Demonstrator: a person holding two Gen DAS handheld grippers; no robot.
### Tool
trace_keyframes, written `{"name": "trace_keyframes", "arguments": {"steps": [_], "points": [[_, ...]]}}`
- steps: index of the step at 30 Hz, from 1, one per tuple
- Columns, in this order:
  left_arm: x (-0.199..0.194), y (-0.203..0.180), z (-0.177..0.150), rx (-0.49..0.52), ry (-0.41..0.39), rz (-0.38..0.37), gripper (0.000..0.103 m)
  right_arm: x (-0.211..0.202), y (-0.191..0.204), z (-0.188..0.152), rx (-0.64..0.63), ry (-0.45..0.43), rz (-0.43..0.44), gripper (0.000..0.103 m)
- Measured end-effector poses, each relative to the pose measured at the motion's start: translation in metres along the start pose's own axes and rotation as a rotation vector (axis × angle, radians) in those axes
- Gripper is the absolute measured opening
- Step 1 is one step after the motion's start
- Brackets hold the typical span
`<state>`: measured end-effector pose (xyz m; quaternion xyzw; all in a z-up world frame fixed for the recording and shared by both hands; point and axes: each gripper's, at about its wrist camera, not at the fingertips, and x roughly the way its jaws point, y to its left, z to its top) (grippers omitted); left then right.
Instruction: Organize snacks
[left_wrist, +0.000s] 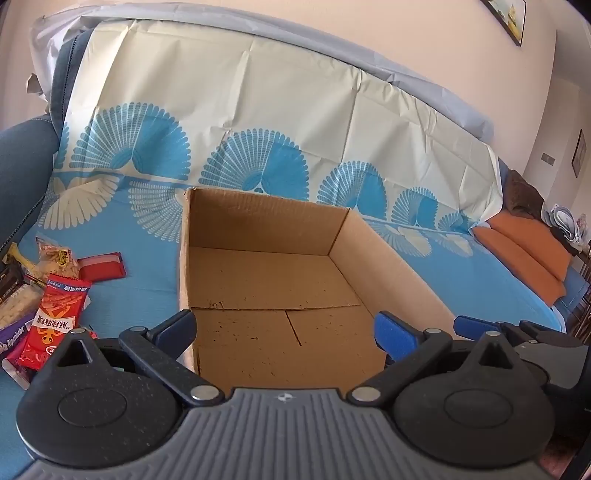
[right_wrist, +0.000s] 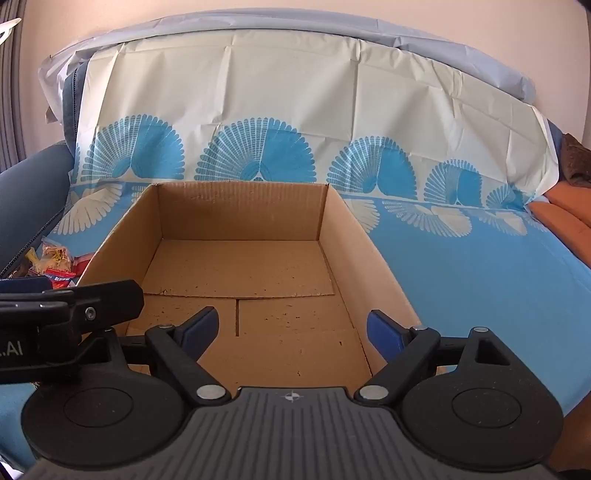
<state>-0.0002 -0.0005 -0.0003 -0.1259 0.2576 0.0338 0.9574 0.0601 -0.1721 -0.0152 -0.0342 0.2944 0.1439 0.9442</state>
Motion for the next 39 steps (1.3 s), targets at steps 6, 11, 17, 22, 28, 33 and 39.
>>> {"name": "trace_keyframes", "arguments": {"steps": [6, 11, 17, 22, 28, 33, 39], "points": [[-0.0006, -0.0032, 0.0, 0.013, 0.001, -0.006, 0.102, 0.0015, 0.0029, 0.0009, -0.012, 0.007, -0.016, 0.088], [-0.0008, -0.002, -0.0016, 0.018, -0.002, -0.016, 0.102, 0.0015, 0.0041, 0.0014, -0.012, 0.003, -0.016, 0.088], [-0.0005, -0.0041, 0.0006, 0.02, 0.0, -0.014, 0.102, 0.001, 0.0048, 0.0006, -0.013, -0.003, -0.013, 0.088], [-0.0009, -0.0041, 0.0017, 0.018, -0.004, -0.017, 0.102, 0.0001, 0.0056, 0.0, -0.015, -0.005, -0.013, 0.086], [0.0004, -0.0043, 0.0019, 0.024, -0.006, -0.01, 0.102, 0.0001, 0.0063, 0.0003, -0.019, -0.008, -0.01, 0.082], [0.0005, -0.0025, 0.0017, 0.02, -0.002, -0.01, 0.102, 0.0002, 0.0061, 0.0001, -0.019, -0.009, -0.005, 0.077], [-0.002, -0.0034, 0.0021, 0.023, -0.008, -0.007, 0.102, -0.0009, 0.0058, 0.001, -0.015, -0.024, 0.005, 0.066]]}}
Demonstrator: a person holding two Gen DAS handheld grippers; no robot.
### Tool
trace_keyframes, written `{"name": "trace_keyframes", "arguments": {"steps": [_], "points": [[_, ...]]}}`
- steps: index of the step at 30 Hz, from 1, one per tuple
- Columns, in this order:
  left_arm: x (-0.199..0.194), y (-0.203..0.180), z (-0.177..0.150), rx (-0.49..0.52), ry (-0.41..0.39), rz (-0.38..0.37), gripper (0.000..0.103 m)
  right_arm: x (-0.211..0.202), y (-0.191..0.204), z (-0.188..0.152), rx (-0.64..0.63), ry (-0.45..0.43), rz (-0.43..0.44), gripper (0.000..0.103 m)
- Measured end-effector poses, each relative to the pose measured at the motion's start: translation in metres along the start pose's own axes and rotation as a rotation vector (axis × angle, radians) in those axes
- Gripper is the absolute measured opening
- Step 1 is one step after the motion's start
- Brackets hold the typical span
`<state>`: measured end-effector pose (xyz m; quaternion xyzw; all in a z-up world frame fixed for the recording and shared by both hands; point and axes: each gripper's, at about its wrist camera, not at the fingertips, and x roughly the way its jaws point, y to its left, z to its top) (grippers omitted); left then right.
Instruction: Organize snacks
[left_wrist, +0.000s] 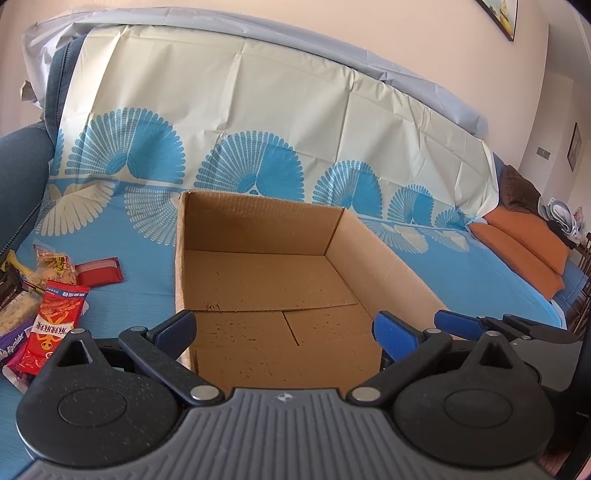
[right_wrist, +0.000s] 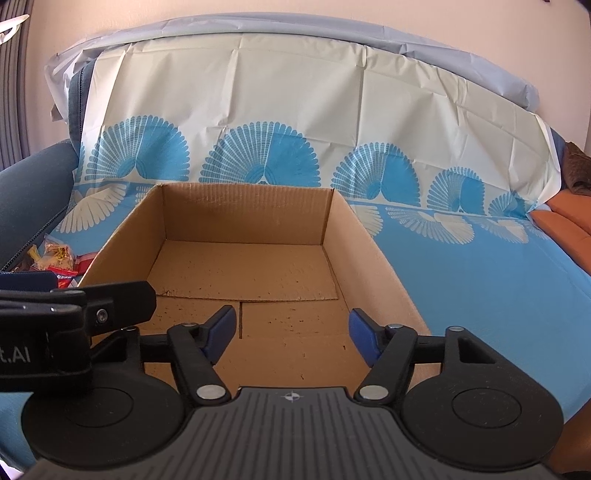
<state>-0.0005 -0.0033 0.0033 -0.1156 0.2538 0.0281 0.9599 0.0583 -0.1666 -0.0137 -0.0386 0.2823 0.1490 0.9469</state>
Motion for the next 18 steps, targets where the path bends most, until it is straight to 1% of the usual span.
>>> {"name": "trace_keyframes", "arguments": {"steps": [1, 3, 7, 10, 11, 12, 13, 14, 15, 16, 17, 18], "points": [[-0.001, 0.0, 0.0, 0.003, -0.001, 0.002, 0.102, 0.0, 0.0, 0.0, -0.001, 0.0, 0.002, 0.063], [-0.003, 0.001, 0.0, 0.007, -0.006, 0.005, 0.102, 0.0, 0.003, 0.0, -0.005, -0.003, 0.006, 0.061], [-0.012, 0.005, -0.001, 0.019, -0.03, 0.009, 0.102, -0.003, 0.01, 0.002, -0.017, -0.019, 0.011, 0.061], [-0.022, 0.012, -0.001, 0.025, -0.039, 0.001, 0.094, -0.007, 0.018, 0.002, -0.03, -0.034, 0.021, 0.061], [-0.025, 0.015, -0.001, 0.022, -0.025, -0.011, 0.085, -0.009, 0.022, 0.003, -0.039, -0.038, 0.027, 0.061], [-0.028, 0.018, 0.0, 0.026, -0.016, -0.022, 0.07, -0.011, 0.027, 0.003, -0.048, -0.04, 0.032, 0.061], [-0.031, 0.021, 0.002, 0.037, 0.009, -0.032, 0.061, -0.012, 0.031, 0.003, -0.056, -0.044, 0.038, 0.061], [-0.034, 0.023, 0.006, 0.047, 0.033, -0.037, 0.045, -0.014, 0.036, 0.004, -0.06, -0.051, 0.05, 0.061], [-0.037, 0.028, 0.01, 0.057, 0.052, -0.038, 0.033, -0.017, 0.04, 0.005, -0.059, -0.059, 0.066, 0.061], [-0.042, 0.032, 0.014, 0.074, 0.051, -0.038, 0.029, -0.02, 0.044, 0.006, -0.057, -0.069, 0.082, 0.06], [-0.047, 0.041, 0.019, 0.088, 0.057, -0.039, 0.028, -0.022, 0.048, 0.008, -0.055, -0.077, 0.095, 0.058], [-0.052, 0.049, 0.023, 0.112, 0.054, -0.038, 0.028, -0.025, 0.052, 0.009, -0.054, -0.083, 0.113, 0.05]]}}
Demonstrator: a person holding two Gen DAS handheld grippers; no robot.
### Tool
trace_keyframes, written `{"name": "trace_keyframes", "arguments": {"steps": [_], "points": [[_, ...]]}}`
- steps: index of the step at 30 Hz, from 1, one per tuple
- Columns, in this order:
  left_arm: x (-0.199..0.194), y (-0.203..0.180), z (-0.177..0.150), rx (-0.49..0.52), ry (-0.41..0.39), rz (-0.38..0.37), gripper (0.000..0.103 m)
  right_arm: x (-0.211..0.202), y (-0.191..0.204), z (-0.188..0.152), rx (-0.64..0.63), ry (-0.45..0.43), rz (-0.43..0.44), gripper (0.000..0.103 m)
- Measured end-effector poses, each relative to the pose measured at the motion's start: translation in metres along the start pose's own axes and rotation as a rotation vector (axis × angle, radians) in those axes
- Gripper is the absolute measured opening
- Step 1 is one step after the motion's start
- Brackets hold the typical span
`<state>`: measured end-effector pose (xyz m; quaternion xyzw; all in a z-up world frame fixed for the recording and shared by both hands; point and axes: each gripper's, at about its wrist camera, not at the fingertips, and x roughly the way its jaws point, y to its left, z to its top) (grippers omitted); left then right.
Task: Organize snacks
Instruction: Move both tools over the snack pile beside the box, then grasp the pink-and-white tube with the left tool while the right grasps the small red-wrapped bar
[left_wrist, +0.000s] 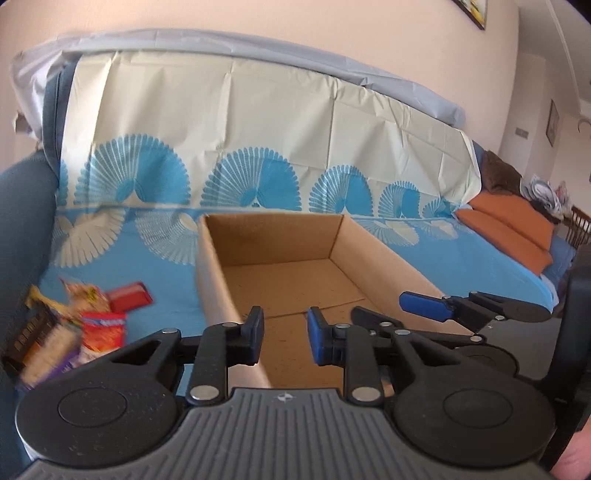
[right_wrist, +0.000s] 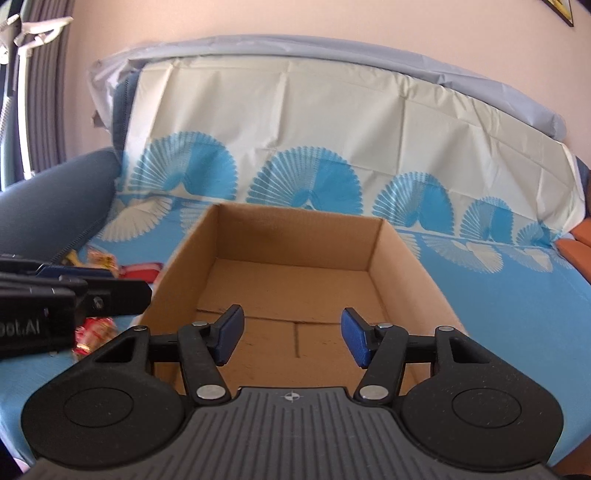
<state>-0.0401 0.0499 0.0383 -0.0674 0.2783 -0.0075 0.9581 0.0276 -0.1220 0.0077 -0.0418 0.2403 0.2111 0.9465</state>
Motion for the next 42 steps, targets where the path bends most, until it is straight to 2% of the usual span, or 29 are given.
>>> {"name": "trace_keyframes", "arguments": {"steps": [1, 3, 4, 5, 6, 7, 9, 11, 12, 15, 18, 22, 25, 29, 35, 38, 42], "points": [[-0.005, 0.011, -0.001, 0.012, -0.012, -0.013, 0.028, -0.001, 0.004, 0.002, 0.006, -0.003, 0.019, 0.045], [-0.009, 0.031, 0.004, 0.083, 0.046, 0.01, 0.028, -0.003, 0.012, 0.005, 0.023, -0.007, 0.06, 0.041], [-0.012, 0.044, 0.0, 0.105, 0.037, 0.017, 0.028, -0.004, 0.017, 0.007, 0.03, -0.01, 0.085, 0.039], [-0.012, 0.06, 0.001, 0.082, 0.072, 0.024, 0.029, -0.004, 0.022, 0.009, 0.033, -0.013, 0.104, 0.038], [-0.014, 0.077, 0.005, 0.013, 0.094, -0.001, 0.029, -0.004, 0.029, 0.011, 0.037, -0.019, 0.124, 0.038], [-0.019, 0.091, 0.008, -0.032, 0.085, -0.017, 0.029, -0.005, 0.034, 0.014, 0.043, -0.023, 0.146, 0.038], [-0.026, 0.102, 0.004, 0.022, 0.048, 0.044, 0.031, -0.006, 0.046, 0.016, 0.048, -0.031, 0.186, 0.038], [-0.022, 0.113, -0.014, 0.057, 0.099, 0.116, 0.032, -0.005, 0.059, 0.018, 0.05, -0.027, 0.218, 0.038], [-0.021, 0.122, -0.02, 0.022, 0.118, 0.116, 0.032, -0.005, 0.066, 0.018, 0.051, -0.022, 0.237, 0.038], [-0.028, 0.149, -0.04, -0.099, 0.089, 0.138, 0.032, -0.004, 0.088, 0.016, 0.034, -0.007, 0.277, 0.038], [-0.037, 0.17, -0.043, -0.228, 0.055, 0.148, 0.032, -0.002, 0.107, 0.012, 0.02, 0.004, 0.317, 0.038], [-0.041, 0.178, -0.042, -0.294, 0.056, 0.185, 0.032, 0.006, 0.125, 0.001, -0.015, 0.019, 0.35, 0.038], [-0.034, 0.176, -0.045, -0.259, 0.062, 0.221, 0.032, 0.02, 0.136, -0.011, -0.042, 0.071, 0.343, 0.039], [-0.02, 0.178, -0.052, -0.235, 0.079, 0.25, 0.032, 0.028, 0.143, -0.013, -0.056, 0.058, 0.381, 0.039], [-0.002, 0.195, -0.053, -0.326, 0.104, 0.252, 0.032, 0.053, 0.149, -0.031, -0.094, 0.101, 0.392, 0.039], [0.004, 0.201, -0.051, -0.357, 0.11, 0.276, 0.032, 0.066, 0.15, -0.03, -0.072, 0.119, 0.4, 0.039], [0.012, 0.211, -0.049, -0.416, 0.116, 0.319, 0.038, 0.08, 0.154, -0.03, -0.056, 0.132, 0.405, 0.041]]}}
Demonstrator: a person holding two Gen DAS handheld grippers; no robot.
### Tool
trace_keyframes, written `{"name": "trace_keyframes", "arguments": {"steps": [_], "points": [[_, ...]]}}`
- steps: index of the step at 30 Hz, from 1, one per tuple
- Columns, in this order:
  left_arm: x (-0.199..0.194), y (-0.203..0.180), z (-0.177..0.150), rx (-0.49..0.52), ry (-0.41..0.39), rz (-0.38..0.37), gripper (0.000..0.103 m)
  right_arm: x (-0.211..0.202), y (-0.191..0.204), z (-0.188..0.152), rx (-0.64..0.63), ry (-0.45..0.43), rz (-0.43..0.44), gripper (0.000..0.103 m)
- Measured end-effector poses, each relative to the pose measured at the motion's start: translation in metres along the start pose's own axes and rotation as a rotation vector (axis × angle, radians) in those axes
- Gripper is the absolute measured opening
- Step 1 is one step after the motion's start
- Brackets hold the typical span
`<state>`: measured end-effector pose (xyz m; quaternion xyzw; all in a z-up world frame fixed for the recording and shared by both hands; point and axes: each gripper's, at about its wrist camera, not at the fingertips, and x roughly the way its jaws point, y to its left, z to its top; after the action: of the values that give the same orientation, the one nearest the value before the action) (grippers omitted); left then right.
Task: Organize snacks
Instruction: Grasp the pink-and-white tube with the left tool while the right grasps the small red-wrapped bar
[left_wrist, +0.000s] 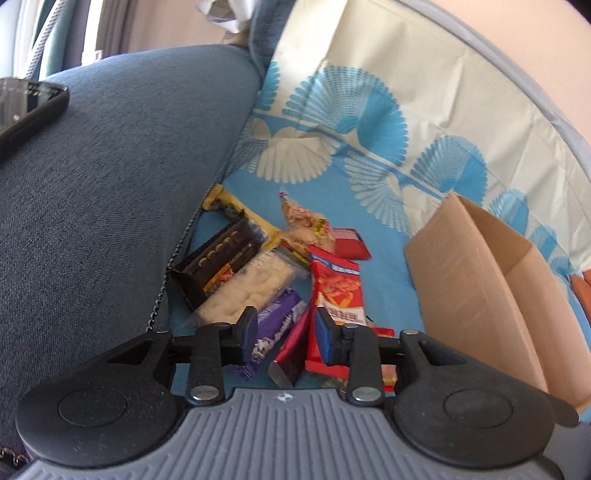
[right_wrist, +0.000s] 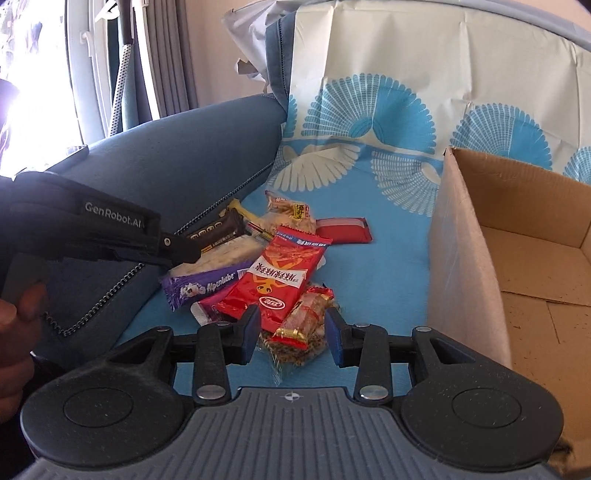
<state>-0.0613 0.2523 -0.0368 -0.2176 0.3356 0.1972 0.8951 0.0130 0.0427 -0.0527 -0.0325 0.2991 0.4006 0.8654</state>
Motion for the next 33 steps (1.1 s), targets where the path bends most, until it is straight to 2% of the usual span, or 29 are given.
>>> {"name": "trace_keyframes", "arguments": {"steps": [5, 9, 11, 15, 18, 21, 24, 26, 28, 30, 33], "points": [[0.019, 0.007, 0.008, -0.034, 0.064, 0.036, 0.039, 0.019, -0.002, 0.004, 0.008, 0.015, -0.018, 0.044], [0.03, 0.009, 0.011, -0.041, 0.075, 0.056, 0.056, 0.032, -0.005, 0.006, 0.038, 0.051, -0.009, 0.045], [0.035, 0.008, 0.012, -0.037, 0.084, 0.064, 0.059, 0.036, -0.003, 0.005, 0.035, 0.06, -0.007, 0.046], [0.047, 0.006, 0.013, -0.015, 0.127, 0.063, 0.061, 0.044, 0.001, 0.002, 0.014, 0.08, -0.031, 0.049], [0.05, 0.0, 0.011, 0.022, 0.127, 0.069, 0.065, 0.048, 0.001, 0.001, 0.017, 0.086, -0.051, 0.049], [0.05, -0.006, 0.008, 0.055, 0.124, 0.093, 0.065, 0.048, -0.001, 0.0, 0.023, 0.088, -0.057, 0.049], [0.051, -0.008, 0.007, 0.063, 0.128, 0.098, 0.064, 0.047, -0.003, -0.001, 0.019, 0.084, -0.052, 0.044], [0.052, -0.01, 0.007, 0.077, 0.139, 0.095, 0.062, 0.046, -0.003, -0.001, 0.012, 0.082, -0.047, 0.037], [0.053, -0.013, 0.007, 0.1, 0.148, 0.091, 0.054, 0.045, -0.002, -0.001, 0.0, 0.08, -0.048, 0.029], [0.057, -0.015, 0.005, 0.114, 0.195, 0.061, 0.025, 0.043, -0.002, 0.0, -0.003, 0.079, -0.046, 0.026], [0.057, -0.019, 0.005, 0.135, 0.213, 0.057, 0.023, 0.038, -0.003, -0.001, -0.007, 0.08, -0.036, 0.024]]}}
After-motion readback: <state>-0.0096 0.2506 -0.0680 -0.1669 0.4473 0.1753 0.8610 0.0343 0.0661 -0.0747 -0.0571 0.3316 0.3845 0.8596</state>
